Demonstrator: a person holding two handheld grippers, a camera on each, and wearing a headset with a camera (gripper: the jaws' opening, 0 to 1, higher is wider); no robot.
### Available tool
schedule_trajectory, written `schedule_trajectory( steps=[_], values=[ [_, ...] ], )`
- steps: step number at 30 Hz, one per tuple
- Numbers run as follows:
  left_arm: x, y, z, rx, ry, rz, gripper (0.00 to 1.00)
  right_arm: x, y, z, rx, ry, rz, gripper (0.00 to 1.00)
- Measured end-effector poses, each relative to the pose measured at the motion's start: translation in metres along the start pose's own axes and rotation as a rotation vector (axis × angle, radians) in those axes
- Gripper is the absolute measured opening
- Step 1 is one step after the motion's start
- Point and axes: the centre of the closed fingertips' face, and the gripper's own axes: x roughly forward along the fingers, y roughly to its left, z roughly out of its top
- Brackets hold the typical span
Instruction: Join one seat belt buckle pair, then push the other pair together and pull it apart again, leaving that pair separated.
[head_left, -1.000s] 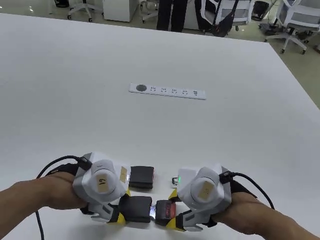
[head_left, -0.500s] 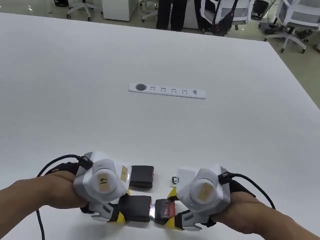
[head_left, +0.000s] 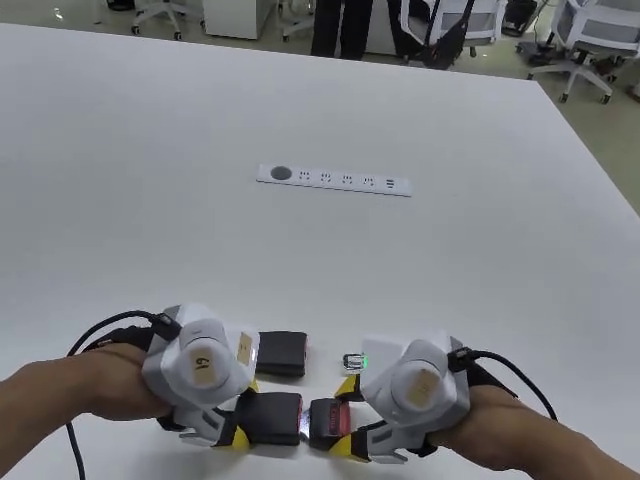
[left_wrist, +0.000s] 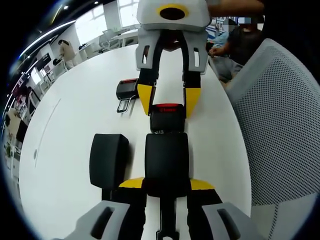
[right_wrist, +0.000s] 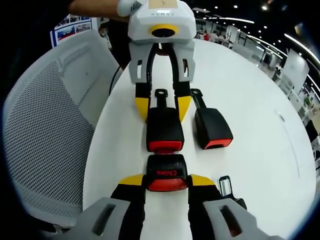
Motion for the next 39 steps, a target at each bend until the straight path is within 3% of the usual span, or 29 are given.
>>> schedule_trajectory(
  steps=[15,18,22,32,39],
  values=[
    [0.000,0.000,0.000,-0.002,0.018,0.014,0.37,-0.001,-0.001,-0.002,0.012,0.008,-0.001,0.31],
    [-0.004,0.001,0.004,-0.015,0.008,0.022,0.37,-0.002,-0.001,-0.007,0.003,0.037,-0.004,0.34],
    [-0.012,0.004,0.007,-0.015,0.009,0.026,0.38,-0.008,-0.004,-0.005,0.029,0.033,-0.016,0.39],
    [-0.036,0.020,0.022,-0.021,-0.013,0.064,0.43,-0.033,-0.014,0.000,0.043,0.030,-0.034,0.46],
    [-0.048,0.034,0.029,-0.021,-0.030,0.086,0.46,-0.049,-0.031,-0.002,0.054,0.022,-0.063,0.48]
  ],
)
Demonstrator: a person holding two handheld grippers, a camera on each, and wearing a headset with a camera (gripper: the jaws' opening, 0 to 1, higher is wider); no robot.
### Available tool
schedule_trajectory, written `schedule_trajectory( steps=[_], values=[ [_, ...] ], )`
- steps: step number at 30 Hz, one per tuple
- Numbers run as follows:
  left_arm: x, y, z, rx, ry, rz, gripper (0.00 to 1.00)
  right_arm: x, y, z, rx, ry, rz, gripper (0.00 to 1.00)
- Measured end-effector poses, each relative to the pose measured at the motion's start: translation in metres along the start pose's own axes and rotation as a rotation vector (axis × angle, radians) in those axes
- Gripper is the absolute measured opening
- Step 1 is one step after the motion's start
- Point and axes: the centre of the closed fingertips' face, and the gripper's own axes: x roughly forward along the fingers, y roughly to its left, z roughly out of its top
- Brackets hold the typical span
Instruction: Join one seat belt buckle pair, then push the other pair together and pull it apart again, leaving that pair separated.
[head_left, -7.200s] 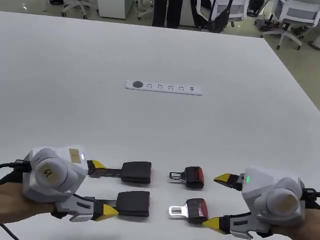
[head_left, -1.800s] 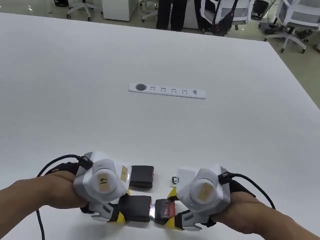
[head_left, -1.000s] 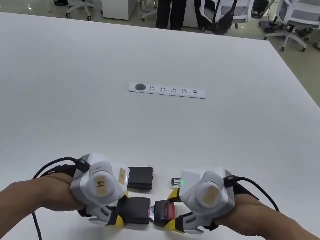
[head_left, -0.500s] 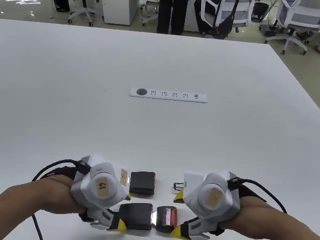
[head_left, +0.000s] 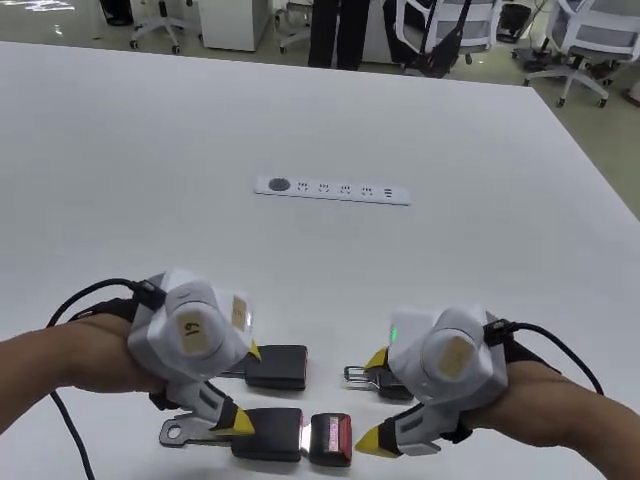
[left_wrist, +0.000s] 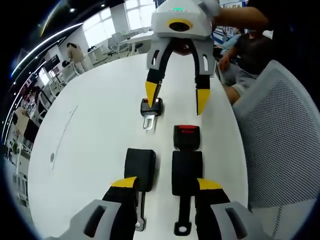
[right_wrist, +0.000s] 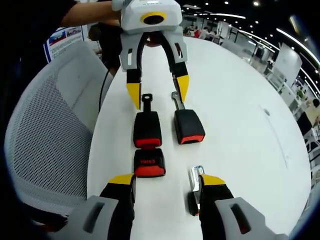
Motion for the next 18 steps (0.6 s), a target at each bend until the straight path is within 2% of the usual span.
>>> schedule_trajectory(
  steps=[10,18],
  values=[
    [-0.004,0.024,0.005,-0.034,-0.026,0.039,0.48,-0.012,-0.026,-0.012,-0.004,0.009,-0.038,0.54],
    [0.002,0.044,-0.010,-0.046,0.004,0.047,0.49,-0.016,-0.044,-0.032,-0.025,0.026,-0.059,0.56]
  ],
)
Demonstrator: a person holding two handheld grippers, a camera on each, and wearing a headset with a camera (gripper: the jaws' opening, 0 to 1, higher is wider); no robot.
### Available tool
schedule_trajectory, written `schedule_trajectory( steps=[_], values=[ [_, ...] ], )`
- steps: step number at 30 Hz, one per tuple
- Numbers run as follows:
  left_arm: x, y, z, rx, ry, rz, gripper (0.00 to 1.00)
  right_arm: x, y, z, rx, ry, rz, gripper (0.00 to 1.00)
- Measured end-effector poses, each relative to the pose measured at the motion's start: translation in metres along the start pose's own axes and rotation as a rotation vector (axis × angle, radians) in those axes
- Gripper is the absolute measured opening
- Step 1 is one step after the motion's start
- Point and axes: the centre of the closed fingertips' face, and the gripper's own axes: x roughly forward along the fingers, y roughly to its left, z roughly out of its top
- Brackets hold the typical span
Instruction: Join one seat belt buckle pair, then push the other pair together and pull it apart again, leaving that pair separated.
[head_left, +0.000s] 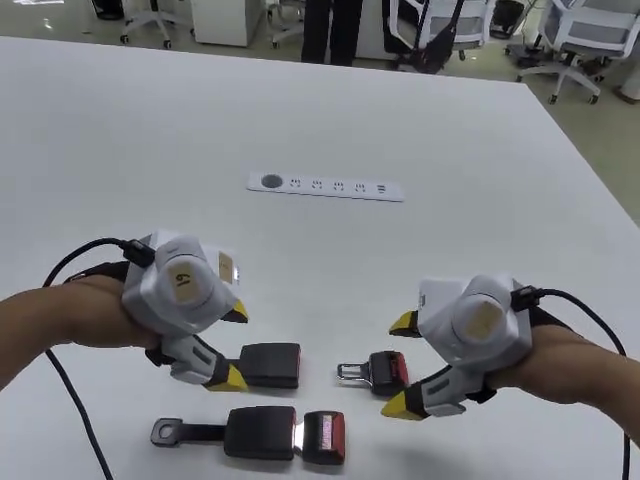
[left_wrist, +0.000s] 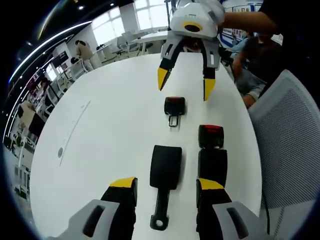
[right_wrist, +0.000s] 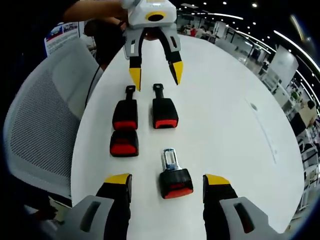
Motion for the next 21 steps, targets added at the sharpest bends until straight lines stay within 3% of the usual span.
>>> schedule_trajectory(
  steps=[8,16,21],
  values=[
    [0.011,0.010,-0.008,0.001,0.019,-0.004,0.49,0.004,-0.013,-0.016,-0.024,0.012,-0.002,0.54],
    [0.024,0.008,-0.015,0.000,0.056,-0.035,0.48,0.014,-0.015,-0.029,-0.059,0.039,0.026,0.49],
    [0.029,0.006,-0.018,0.008,0.080,-0.056,0.44,0.020,-0.014,-0.030,-0.062,0.042,0.040,0.44]
  ],
)
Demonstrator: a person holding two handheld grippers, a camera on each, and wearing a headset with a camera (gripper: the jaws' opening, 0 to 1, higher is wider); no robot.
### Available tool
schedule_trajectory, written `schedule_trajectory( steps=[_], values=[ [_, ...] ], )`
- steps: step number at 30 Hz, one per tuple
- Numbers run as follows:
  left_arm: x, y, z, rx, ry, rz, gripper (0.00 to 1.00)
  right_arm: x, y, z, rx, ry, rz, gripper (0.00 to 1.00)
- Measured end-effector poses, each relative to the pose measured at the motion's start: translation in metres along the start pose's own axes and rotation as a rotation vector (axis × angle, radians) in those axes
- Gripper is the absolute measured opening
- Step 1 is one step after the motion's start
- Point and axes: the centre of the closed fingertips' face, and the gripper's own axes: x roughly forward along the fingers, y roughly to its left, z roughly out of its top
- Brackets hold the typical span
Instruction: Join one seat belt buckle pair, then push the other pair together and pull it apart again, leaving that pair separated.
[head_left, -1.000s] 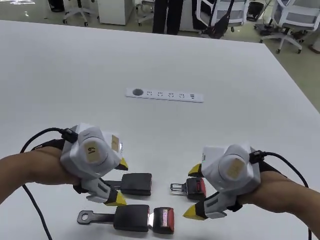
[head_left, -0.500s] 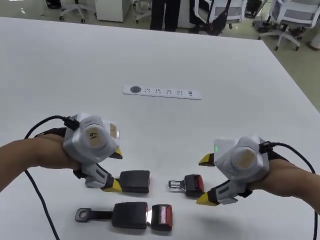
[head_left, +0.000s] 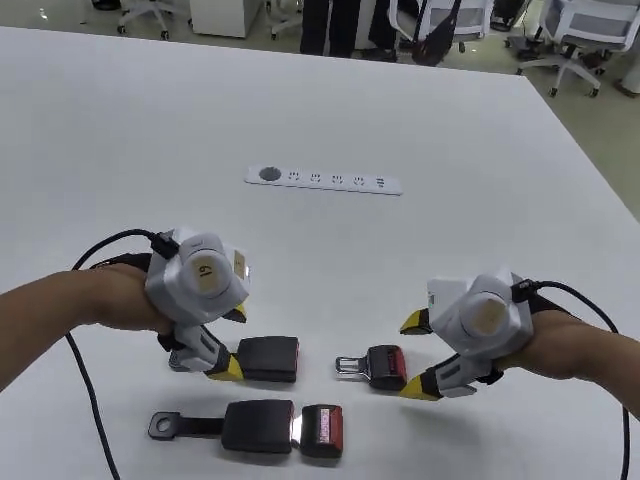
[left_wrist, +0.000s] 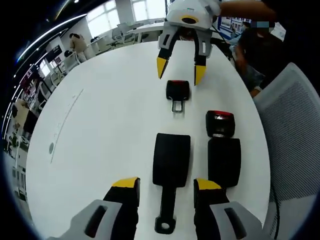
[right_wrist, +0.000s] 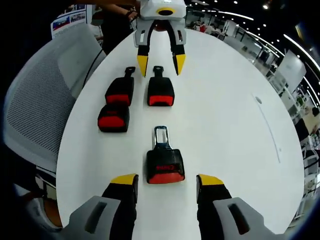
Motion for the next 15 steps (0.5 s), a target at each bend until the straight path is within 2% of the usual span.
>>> schedule_trajectory(
  steps=[8,15],
  values=[
    [0.007,-0.001,0.000,0.010,0.032,-0.018,0.38,0.015,0.003,-0.005,0.000,0.009,0.022,0.39],
    [0.018,-0.005,-0.008,0.033,0.065,-0.039,0.32,0.016,0.004,-0.001,0.014,-0.003,0.019,0.33]
  ],
)
